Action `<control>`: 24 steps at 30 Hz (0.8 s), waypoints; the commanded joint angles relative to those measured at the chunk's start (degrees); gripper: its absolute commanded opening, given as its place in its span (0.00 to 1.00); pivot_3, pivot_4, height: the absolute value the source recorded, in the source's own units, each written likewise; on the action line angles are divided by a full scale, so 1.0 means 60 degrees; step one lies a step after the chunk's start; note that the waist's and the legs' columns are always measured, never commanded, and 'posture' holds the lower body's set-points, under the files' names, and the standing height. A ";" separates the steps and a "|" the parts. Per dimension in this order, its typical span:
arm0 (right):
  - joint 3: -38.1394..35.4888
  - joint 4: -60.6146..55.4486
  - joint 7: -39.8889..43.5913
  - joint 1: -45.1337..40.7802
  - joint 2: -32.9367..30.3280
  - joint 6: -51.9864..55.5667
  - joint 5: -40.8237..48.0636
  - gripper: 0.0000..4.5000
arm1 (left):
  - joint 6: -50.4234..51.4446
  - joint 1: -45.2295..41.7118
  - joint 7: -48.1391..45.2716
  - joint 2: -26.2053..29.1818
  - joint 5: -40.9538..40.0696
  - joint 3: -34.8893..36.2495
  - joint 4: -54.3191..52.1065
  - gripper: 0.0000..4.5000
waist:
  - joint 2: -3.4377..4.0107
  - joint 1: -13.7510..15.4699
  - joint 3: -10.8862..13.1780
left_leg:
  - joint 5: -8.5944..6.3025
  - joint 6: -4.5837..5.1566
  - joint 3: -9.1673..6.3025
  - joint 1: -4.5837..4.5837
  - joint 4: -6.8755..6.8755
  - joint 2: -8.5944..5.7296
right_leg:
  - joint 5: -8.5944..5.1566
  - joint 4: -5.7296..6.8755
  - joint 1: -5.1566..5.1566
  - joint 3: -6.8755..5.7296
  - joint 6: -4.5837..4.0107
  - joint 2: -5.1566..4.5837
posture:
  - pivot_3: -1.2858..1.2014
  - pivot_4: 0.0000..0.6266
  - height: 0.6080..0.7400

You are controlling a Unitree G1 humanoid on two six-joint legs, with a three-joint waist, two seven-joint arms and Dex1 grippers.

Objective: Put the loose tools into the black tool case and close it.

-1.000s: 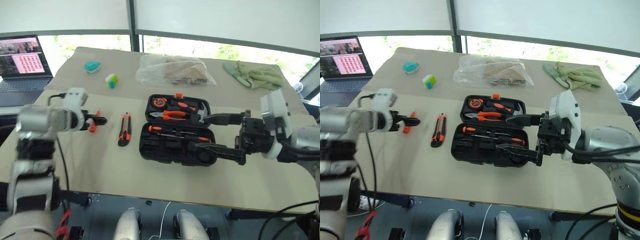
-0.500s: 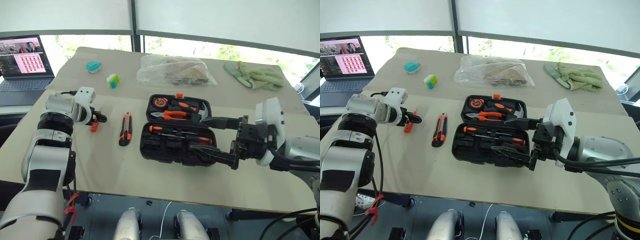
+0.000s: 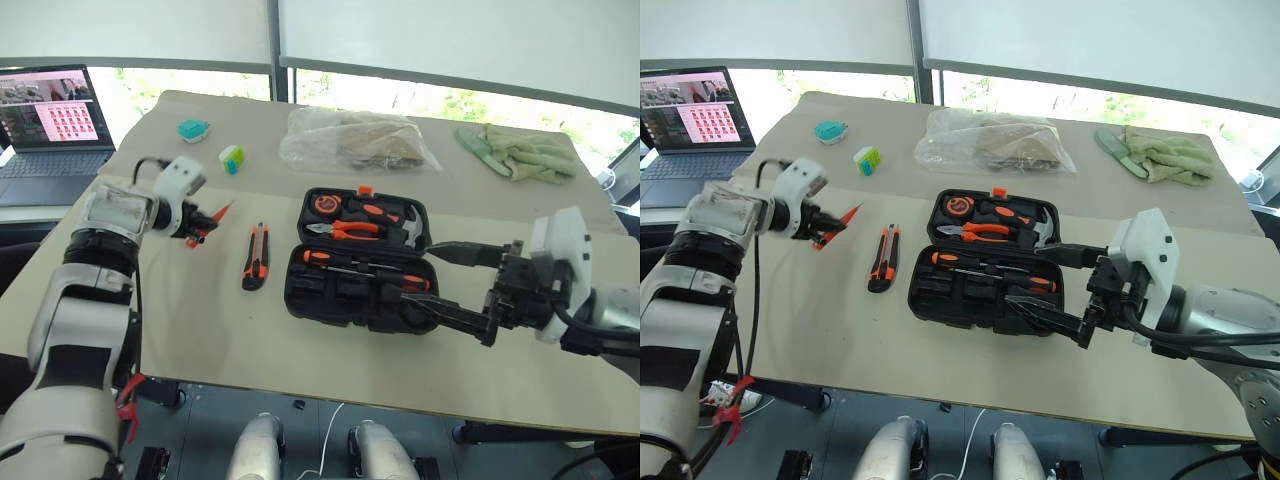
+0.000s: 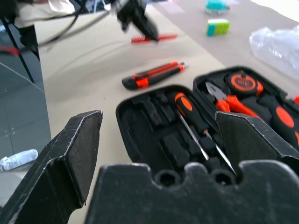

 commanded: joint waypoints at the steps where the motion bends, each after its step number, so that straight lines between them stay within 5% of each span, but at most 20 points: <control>1: -0.0416 -0.0384 -0.0329 0.0291 0.0071 -0.0296 -0.0053 1.00 | -0.1285 -0.0296 -0.2304 -0.0466 -0.0105 -0.0895 -0.1380 0.09 | 0.0005 0.0007 -0.0003 | 0.0000 0.0001 0.0001 0.0002 0.0003 -0.0001 | 0.0000 -0.0002 0.0007 -0.0001 0.0000 0.0000 | 0.52 0.24 1.00; 9: -0.0385 -0.0896 -0.1231 0.0731 0.0419 -0.0353 0.0058 1.00 | -0.1841 -0.0820 -0.2858 -0.2335 0.1049 -0.2300 -0.0613 0.09 | 0.0005 -0.0143 -0.0003 | -0.0002 0.0009 -0.0040 -0.0011 0.0055 -0.0001 | -0.0002 0.0034 0.0003 0.0004 0.0004 0.0017 | 0.52 0.24 1.00; 24: -0.0887 -0.1320 -0.2078 0.1301 0.0490 -0.0533 0.0522 1.00 | -0.0508 -0.0877 -0.2578 -0.3419 0.2292 -0.2905 -0.0211 0.09 | 0.0005 -0.0166 -0.0003 | -0.0002 0.0010 -0.0082 -0.0013 0.0059 -0.0006 | -0.0005 0.0038 0.0005 0.0004 0.0012 0.0017 | 0.52 0.24 1.00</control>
